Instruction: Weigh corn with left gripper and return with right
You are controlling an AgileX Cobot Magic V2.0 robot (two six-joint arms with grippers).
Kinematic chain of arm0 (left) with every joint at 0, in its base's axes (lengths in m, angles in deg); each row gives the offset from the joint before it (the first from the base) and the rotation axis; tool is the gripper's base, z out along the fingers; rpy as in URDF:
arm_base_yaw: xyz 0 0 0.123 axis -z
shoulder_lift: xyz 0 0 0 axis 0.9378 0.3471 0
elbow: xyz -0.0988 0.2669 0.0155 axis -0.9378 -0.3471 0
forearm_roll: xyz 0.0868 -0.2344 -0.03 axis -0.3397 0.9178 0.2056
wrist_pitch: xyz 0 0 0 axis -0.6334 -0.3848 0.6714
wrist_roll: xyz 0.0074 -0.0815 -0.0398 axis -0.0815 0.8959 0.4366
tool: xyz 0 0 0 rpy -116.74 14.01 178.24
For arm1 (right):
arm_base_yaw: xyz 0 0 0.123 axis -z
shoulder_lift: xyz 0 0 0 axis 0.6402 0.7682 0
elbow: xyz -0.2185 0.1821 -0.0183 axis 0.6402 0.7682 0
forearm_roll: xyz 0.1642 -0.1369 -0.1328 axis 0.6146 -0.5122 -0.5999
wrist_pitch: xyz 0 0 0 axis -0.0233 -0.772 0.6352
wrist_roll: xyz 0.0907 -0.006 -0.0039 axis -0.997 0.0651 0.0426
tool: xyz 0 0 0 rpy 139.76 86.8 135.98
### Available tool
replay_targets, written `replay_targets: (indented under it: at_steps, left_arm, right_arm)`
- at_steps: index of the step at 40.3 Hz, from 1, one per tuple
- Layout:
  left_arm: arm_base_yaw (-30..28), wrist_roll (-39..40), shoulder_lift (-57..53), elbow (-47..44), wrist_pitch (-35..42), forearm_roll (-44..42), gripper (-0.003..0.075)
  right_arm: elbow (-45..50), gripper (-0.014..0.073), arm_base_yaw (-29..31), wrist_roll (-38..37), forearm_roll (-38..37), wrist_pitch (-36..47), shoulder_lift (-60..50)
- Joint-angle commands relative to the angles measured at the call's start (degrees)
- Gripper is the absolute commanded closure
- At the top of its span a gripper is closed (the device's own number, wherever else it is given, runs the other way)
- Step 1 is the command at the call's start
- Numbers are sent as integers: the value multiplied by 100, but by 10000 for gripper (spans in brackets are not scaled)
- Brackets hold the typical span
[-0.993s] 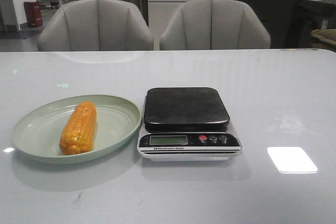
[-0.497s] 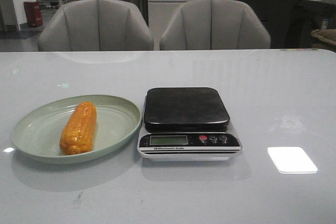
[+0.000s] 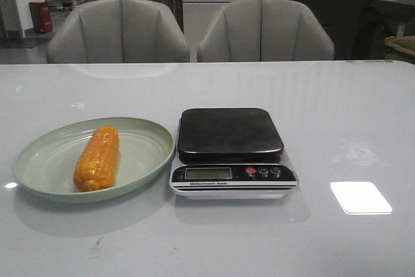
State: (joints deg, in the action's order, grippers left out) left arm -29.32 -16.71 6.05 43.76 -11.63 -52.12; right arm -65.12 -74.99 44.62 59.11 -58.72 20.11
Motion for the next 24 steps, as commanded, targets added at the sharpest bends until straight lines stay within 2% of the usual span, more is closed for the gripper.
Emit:
replay_targets:
  at_steps: [1,17,20,24]
  left_arm:
    - [2,-5,69,138,438,-27,600]
    - [-38,-5,69,82,453,21,600]
    - [-211,-5,69,-45,491,110,600]
    - [-767,-5,69,-260,833,122,600]
  right_arm:
    - [-157,416,28,45,-44,488,45]
    - [-157,416,28,45,-44,488,45]
    - [-157,416,28,45,-44,488,45]
    - [-157,416,28,45,-44,488,45]
